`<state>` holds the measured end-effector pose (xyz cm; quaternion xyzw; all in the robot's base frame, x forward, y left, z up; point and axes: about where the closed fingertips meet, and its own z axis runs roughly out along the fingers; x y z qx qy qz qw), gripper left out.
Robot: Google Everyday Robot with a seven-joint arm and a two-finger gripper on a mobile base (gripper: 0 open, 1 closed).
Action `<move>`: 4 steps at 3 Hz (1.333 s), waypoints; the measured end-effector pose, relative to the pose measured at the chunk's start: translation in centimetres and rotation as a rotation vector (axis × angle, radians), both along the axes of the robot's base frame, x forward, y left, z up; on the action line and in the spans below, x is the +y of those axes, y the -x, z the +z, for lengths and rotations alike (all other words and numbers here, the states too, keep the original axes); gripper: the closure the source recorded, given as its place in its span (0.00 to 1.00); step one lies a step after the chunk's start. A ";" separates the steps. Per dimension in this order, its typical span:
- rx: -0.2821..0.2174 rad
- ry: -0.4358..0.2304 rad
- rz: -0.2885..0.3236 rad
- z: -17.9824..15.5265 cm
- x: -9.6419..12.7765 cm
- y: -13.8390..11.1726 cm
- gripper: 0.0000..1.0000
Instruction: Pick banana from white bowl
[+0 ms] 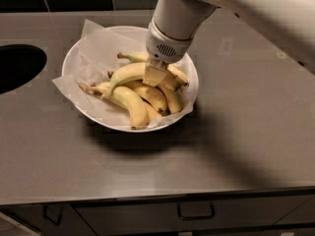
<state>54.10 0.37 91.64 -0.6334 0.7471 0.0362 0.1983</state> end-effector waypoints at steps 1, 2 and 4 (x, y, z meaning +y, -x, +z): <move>0.000 0.000 0.000 0.0 0.0 0.0 1.00; 0.000 0.000 0.000 0.0 0.0 0.0 1.00; -0.131 -0.097 0.054 5.5 0.2 1.1 1.00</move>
Offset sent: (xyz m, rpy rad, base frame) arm 0.0000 0.0000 0.0000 0.0000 0.0000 0.0000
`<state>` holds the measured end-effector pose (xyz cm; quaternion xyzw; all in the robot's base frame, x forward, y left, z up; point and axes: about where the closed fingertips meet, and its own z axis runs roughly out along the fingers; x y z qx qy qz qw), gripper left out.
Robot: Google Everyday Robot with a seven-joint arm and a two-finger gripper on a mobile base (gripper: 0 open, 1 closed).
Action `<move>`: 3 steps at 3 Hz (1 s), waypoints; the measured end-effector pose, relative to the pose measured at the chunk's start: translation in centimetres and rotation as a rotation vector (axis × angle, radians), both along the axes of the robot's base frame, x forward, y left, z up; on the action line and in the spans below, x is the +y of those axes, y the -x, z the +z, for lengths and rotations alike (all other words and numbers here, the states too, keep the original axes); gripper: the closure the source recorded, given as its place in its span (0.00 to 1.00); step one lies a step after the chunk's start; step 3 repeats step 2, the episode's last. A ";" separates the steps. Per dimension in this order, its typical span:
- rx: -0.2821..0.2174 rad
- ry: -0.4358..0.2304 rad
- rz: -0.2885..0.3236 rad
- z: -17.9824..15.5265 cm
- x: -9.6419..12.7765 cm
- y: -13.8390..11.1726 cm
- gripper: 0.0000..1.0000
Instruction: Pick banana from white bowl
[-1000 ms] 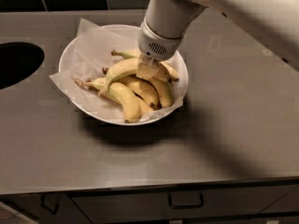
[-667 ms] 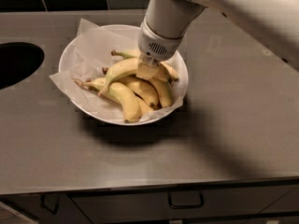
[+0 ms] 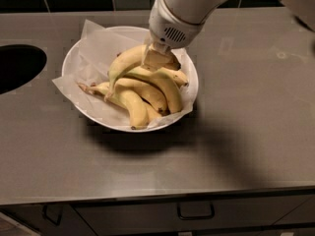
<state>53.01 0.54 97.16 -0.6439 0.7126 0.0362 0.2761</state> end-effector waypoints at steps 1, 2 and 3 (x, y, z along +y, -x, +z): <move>-0.067 -0.041 0.022 2.7 0.1 0.7 1.00; -0.069 -0.042 0.023 2.7 0.1 0.7 1.00; -0.069 -0.042 0.023 2.7 0.1 0.7 1.00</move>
Offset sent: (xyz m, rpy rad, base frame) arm -0.0055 0.0006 0.0227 0.0350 -0.0572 0.0182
